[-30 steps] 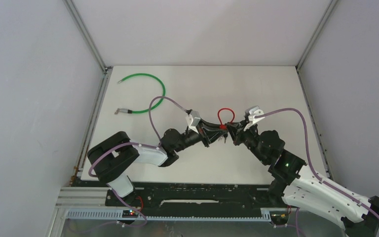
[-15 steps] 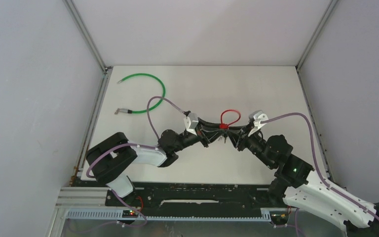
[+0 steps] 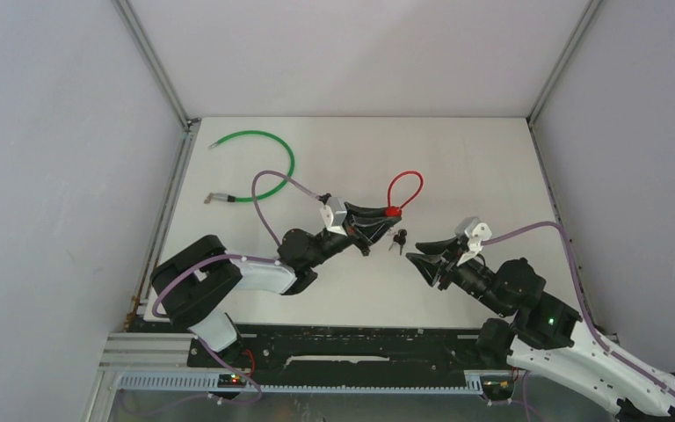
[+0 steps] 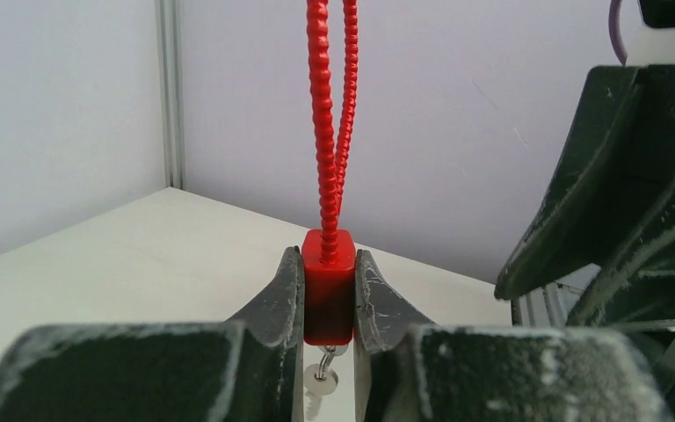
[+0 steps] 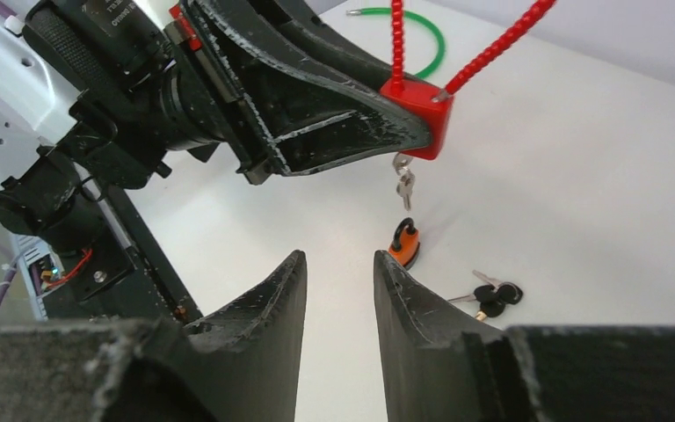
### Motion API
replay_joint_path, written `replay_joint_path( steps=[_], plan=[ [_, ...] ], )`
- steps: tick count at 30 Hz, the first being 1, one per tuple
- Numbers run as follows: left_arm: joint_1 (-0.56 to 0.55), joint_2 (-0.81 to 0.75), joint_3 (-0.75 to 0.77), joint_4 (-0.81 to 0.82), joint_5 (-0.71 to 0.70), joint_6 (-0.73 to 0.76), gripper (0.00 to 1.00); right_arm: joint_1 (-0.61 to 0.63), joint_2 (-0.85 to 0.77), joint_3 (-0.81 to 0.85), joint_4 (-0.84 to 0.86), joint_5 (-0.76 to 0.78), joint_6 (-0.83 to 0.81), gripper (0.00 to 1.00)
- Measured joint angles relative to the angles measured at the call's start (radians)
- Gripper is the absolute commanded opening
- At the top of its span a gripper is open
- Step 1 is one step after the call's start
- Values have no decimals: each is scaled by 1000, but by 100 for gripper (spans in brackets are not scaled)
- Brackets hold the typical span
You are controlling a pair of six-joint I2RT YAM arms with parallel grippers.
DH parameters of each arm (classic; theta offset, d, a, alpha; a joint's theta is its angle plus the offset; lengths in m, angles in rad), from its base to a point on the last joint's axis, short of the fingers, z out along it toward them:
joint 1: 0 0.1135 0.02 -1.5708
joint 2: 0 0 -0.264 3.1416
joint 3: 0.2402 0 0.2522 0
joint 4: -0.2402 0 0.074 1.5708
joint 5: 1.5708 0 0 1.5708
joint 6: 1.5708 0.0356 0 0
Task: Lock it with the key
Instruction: Lock the lock.
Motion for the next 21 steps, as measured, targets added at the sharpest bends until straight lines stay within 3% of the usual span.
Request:
replay_joint_path(
  steps=[9,14,21],
  plan=[
    [-12,0,0,1,116,90,0,2,-116,-42,31,141,45,43],
    [-17,0,0,1,167,112,0,-2,-112,-100,169,212,140,50],
    [-18,0,0,1,199,117,0,-18,-43,-117,346,229,243,51]
  ],
)
